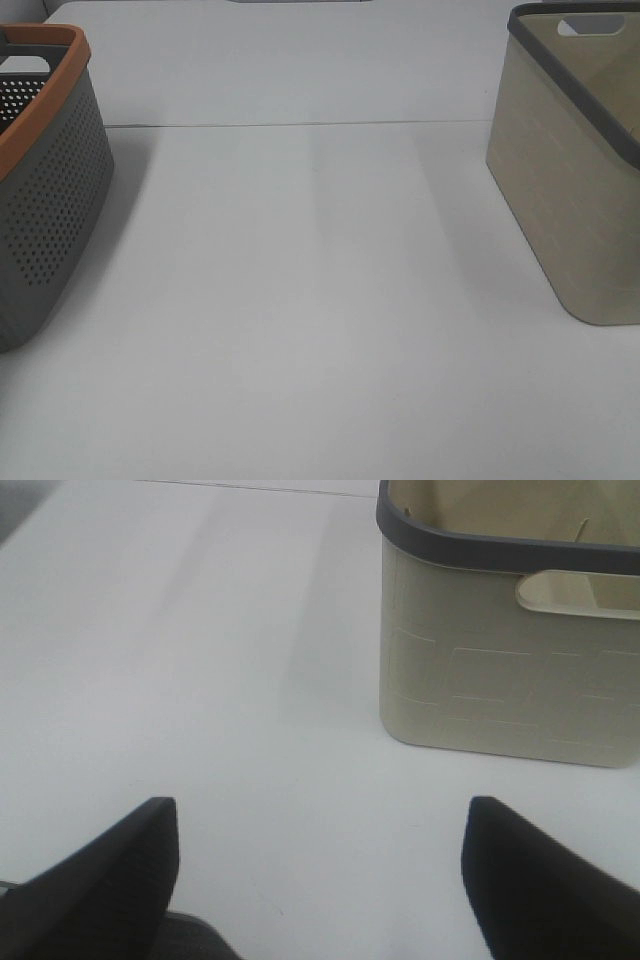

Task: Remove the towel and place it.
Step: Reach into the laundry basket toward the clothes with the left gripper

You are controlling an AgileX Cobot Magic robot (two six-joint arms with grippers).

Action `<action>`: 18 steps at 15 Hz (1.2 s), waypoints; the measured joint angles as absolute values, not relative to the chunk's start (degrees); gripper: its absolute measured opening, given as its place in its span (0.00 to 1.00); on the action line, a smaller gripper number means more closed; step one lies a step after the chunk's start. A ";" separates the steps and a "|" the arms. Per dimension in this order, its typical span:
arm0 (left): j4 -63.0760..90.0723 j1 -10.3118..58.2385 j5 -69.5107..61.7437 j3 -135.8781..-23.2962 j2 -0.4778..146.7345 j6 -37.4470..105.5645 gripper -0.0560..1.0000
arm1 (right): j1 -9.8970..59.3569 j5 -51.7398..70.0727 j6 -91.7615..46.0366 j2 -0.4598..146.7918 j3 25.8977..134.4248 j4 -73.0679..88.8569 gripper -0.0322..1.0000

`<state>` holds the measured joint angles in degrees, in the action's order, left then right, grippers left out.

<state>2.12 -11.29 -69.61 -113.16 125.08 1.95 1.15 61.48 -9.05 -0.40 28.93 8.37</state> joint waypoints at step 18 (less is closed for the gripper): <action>0.00 -11.29 -69.90 -108.63 124.68 3.38 0.27 | 1.15 61.48 -9.05 -0.40 28.93 8.37 0.75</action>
